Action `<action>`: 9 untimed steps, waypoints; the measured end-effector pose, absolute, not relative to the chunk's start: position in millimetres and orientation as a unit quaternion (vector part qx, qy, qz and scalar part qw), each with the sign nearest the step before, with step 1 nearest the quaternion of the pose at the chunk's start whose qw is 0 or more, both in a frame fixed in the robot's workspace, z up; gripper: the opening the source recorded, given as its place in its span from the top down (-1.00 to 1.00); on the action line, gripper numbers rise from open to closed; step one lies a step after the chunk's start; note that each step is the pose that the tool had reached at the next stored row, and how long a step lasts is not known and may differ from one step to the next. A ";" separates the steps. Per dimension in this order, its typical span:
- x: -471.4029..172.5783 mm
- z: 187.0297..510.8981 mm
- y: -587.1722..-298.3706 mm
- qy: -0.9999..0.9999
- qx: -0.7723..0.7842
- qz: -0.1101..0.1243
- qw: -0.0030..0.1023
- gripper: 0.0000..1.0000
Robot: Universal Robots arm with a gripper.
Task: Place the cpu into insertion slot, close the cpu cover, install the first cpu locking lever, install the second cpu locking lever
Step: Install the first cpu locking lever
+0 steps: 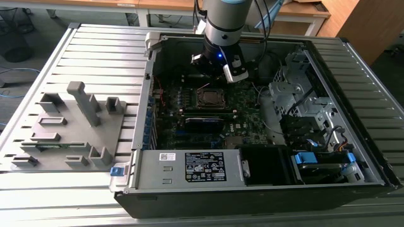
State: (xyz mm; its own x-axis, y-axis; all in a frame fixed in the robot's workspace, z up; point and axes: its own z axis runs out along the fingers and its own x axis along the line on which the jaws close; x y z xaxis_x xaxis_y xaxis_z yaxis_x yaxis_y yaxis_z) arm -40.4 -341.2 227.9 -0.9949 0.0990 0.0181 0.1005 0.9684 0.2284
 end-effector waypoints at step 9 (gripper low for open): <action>-40.4 227.4 -341.1 -0.993 -0.050 -0.111 0.003 0.79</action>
State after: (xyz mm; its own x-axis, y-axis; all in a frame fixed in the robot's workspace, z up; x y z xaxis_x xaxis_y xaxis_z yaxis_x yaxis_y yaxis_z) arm -40.4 -341.1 227.4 -0.9949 0.0992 0.0172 0.1006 0.9705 0.2192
